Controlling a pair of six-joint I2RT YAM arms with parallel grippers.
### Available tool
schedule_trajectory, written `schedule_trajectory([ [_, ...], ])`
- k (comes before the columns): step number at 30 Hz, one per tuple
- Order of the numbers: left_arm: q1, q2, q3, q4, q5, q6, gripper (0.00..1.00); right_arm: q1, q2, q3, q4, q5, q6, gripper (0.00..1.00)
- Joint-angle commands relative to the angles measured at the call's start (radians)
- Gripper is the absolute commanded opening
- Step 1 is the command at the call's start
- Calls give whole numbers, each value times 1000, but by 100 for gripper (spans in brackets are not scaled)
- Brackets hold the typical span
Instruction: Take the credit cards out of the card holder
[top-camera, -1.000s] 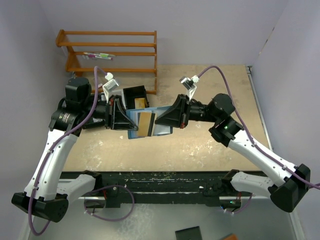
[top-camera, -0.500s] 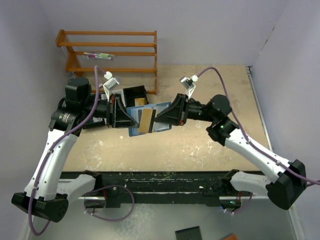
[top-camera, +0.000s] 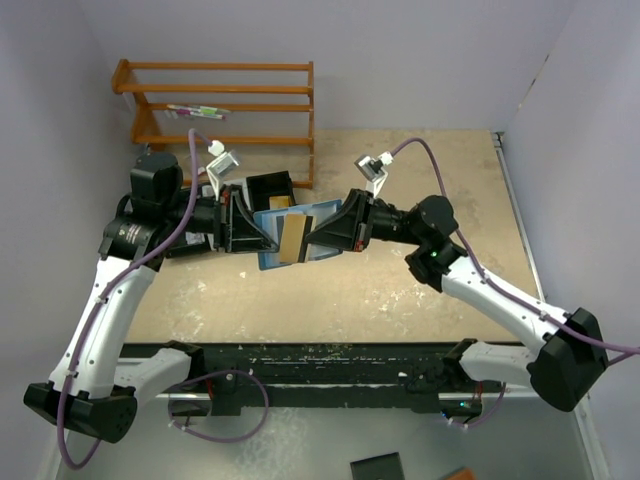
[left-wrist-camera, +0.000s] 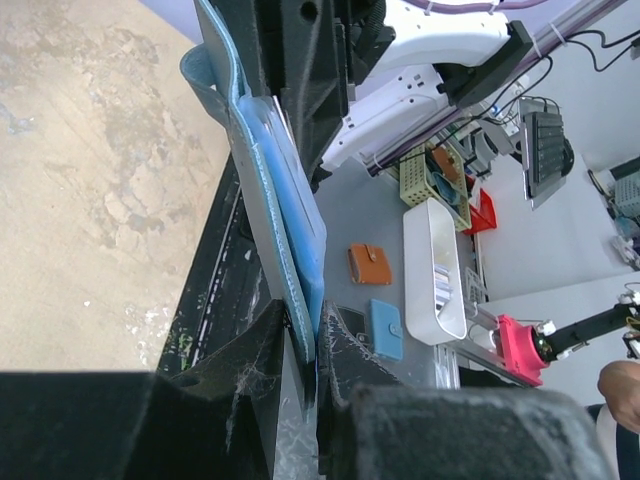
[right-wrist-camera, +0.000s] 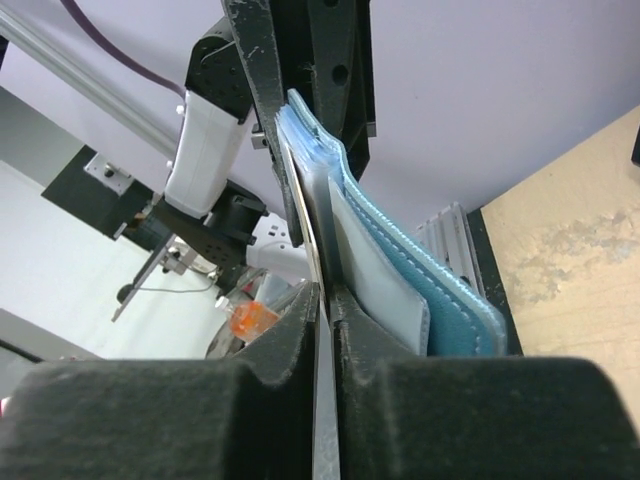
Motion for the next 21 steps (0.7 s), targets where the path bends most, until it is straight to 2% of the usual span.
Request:
schedule_trajectory([
  [1,3,-3,42,46,30,-7,0,8,1,4,85,7,24,3],
  [2,3,-2,46,35,29,3,0,9,-3,0,65,-6,24,0],
  [4,3,-2,57,5,21,37,0,-3,-23,-4,47,-9,18,0],
  [9,5,23,123,-163,-25,219,0,-82,-84,53,-226,-38,-135,0],
  [14,7,46,198,-306,-126,348,0,-200,-119,77,-354,-127,-188,0],
  [19,7,57,249,-410,-220,442,0,-297,-127,155,-560,-162,-308,0],
  [21,7,55,264,-450,-309,477,0,-331,-117,202,-634,-163,-353,0],
])
